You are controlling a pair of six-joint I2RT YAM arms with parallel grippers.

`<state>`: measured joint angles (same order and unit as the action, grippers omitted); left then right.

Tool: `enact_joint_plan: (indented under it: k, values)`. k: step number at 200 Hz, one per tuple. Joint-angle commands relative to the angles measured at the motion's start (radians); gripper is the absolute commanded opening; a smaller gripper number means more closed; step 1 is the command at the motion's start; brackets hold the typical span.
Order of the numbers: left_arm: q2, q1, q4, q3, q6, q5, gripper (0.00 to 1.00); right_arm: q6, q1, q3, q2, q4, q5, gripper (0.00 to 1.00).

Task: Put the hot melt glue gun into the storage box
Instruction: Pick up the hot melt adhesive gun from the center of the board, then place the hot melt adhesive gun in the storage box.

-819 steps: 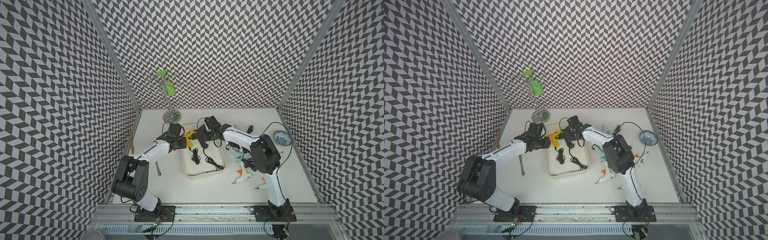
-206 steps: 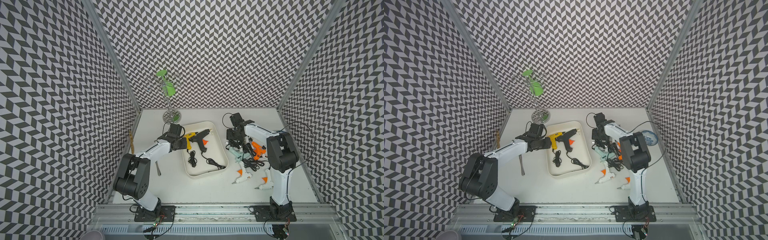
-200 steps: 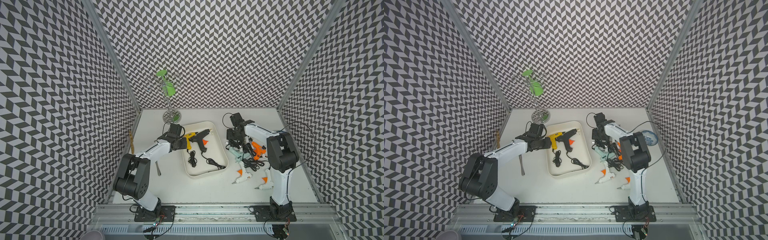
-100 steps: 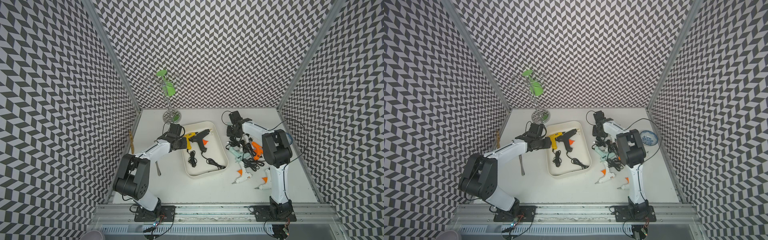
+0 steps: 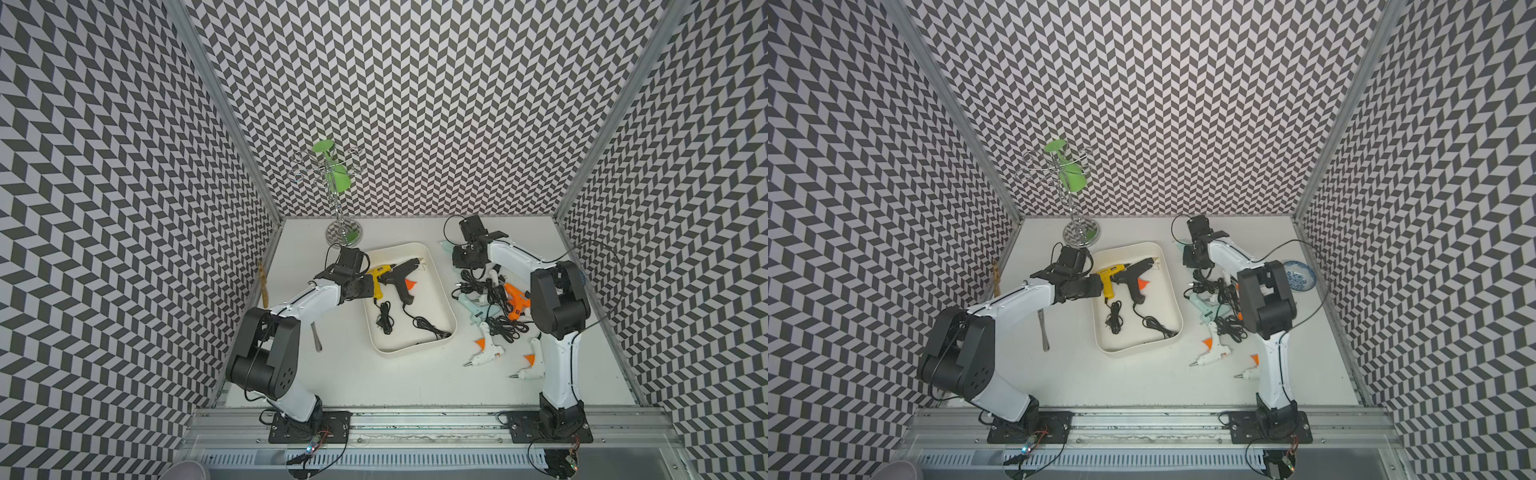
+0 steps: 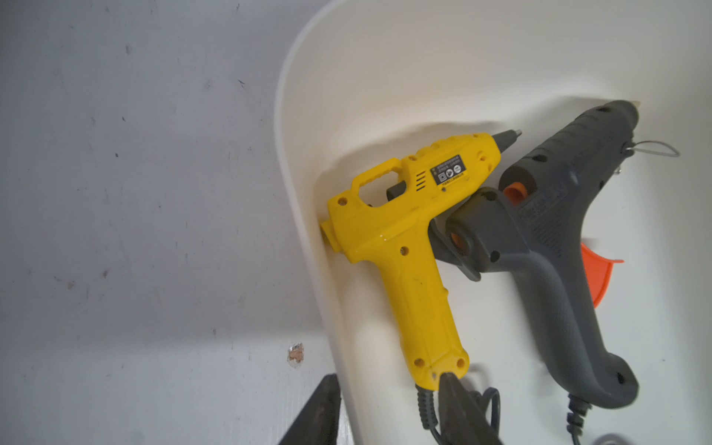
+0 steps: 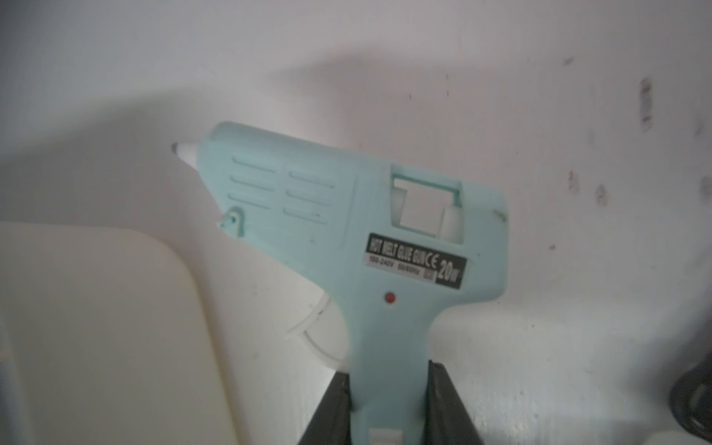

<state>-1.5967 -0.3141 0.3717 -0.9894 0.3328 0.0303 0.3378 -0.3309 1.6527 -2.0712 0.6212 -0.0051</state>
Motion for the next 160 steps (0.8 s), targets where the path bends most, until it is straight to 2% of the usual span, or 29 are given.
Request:
enact_joint_plan:
  k: [1, 63, 109, 140, 160]
  values:
    - [0.018, -0.006, -0.005, -0.015, 0.006, -0.009, 0.46, -0.025, -0.005, 0.055, 0.136, -0.039, -0.033, 0.22]
    - [0.003, -0.006, -0.011, -0.026, 0.019, -0.007, 0.46, -0.026, -0.028, 0.109, 0.228, 0.005, -0.09, 0.19]
    - [-0.006, -0.006, -0.014, -0.026, 0.025, -0.006, 0.46, 0.019, -0.165, 0.127, 0.293, 0.011, -0.133, 0.19]
    - [-0.011, -0.005, -0.01, -0.028, 0.013, -0.002, 0.46, 0.115, -0.272, 0.007, 0.321, -0.108, -0.146, 0.19]
    - [-0.012, -0.004, -0.01, -0.032, 0.014, 0.003, 0.46, 0.175, -0.299, -0.053, 0.299, -0.172, -0.152, 0.19]
